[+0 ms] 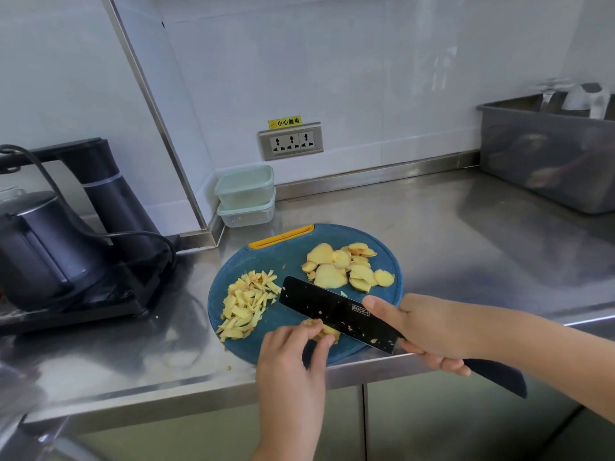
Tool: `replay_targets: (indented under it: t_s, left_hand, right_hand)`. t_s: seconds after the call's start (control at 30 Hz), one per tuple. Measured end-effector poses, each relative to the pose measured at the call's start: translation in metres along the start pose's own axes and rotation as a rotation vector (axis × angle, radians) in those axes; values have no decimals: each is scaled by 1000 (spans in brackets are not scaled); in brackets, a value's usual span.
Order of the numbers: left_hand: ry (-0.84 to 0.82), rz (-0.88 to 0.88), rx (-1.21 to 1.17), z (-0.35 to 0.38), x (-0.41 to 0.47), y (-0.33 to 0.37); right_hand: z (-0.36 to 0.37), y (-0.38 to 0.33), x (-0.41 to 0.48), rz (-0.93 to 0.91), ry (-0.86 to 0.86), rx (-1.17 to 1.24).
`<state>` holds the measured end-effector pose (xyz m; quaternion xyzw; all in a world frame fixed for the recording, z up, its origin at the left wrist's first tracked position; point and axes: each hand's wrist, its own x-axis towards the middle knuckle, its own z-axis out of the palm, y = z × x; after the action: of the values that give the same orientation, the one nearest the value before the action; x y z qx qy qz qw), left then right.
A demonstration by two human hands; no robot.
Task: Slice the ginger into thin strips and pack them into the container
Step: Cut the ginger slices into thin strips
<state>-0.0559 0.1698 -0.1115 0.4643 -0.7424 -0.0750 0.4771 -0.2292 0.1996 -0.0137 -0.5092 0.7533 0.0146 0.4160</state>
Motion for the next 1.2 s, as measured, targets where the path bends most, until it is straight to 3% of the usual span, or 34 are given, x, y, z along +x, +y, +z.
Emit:
replay_targets:
  t_s: [0.47,0.7,0.83,1.0,1.2]
  left_hand:
    - [52,28,-49,7,-3,-6]
    - [27,-12,-62,3,-2,-7]
    - [4,-47,-70,0,2,-2]
    - [-33,-85,-73,-6,4,1]
    - [-33,-88,-54,-6,2,1]
  right_hand:
    - [-4,-8,6,11,9,-101]
    - [6,-17,-2,-42,227,-58]
    - [7,-17,2,-35,191,-123]
    - [12,-26,7,-155,186,-248]
    - [18,-45,0,-126,218,-188]
